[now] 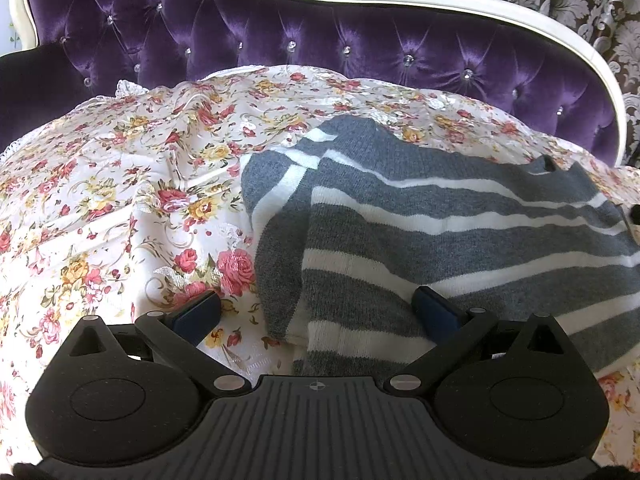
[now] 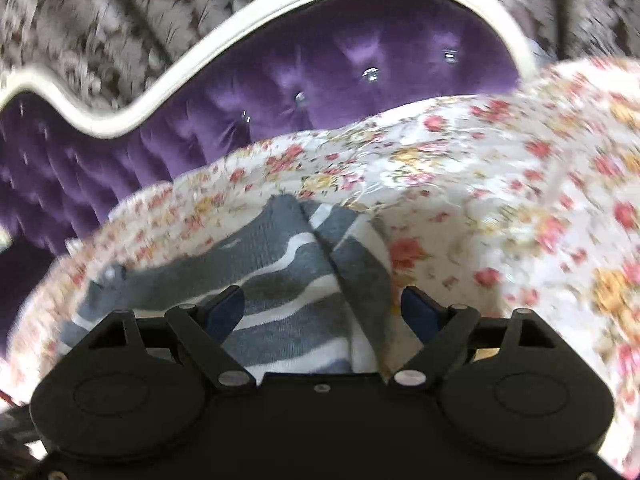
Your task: Fold small clothes
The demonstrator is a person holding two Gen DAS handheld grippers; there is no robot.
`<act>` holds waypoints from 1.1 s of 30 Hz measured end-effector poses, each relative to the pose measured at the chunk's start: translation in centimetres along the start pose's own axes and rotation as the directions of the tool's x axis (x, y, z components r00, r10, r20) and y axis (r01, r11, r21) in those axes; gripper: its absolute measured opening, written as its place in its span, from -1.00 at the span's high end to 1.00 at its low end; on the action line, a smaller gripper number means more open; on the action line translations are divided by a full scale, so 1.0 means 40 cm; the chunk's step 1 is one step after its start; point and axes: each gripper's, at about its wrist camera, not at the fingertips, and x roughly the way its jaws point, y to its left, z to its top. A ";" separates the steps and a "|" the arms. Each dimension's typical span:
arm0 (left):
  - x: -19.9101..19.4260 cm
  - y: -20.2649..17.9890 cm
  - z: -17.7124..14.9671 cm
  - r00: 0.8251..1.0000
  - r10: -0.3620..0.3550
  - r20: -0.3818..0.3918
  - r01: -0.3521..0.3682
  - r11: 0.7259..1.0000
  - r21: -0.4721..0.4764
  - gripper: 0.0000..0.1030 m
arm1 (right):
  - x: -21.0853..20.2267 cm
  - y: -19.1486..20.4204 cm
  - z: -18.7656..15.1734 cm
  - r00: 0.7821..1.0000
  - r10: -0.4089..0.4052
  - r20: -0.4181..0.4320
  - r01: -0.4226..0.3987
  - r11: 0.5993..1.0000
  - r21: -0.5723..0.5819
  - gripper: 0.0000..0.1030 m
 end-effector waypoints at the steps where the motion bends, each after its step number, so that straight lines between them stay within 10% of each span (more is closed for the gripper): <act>1: 0.000 0.000 -0.001 1.000 0.000 0.001 0.000 1.000 -0.001 -1.00 | -0.017 -0.008 -0.001 1.000 0.012 0.001 -0.012 1.000 0.021 -0.71; 33: -0.035 0.008 0.064 0.999 -0.005 -0.047 0.004 1.000 -0.021 -0.95 | 0.070 -0.055 -0.019 0.907 0.403 -0.123 -0.368 0.900 0.233 -1.00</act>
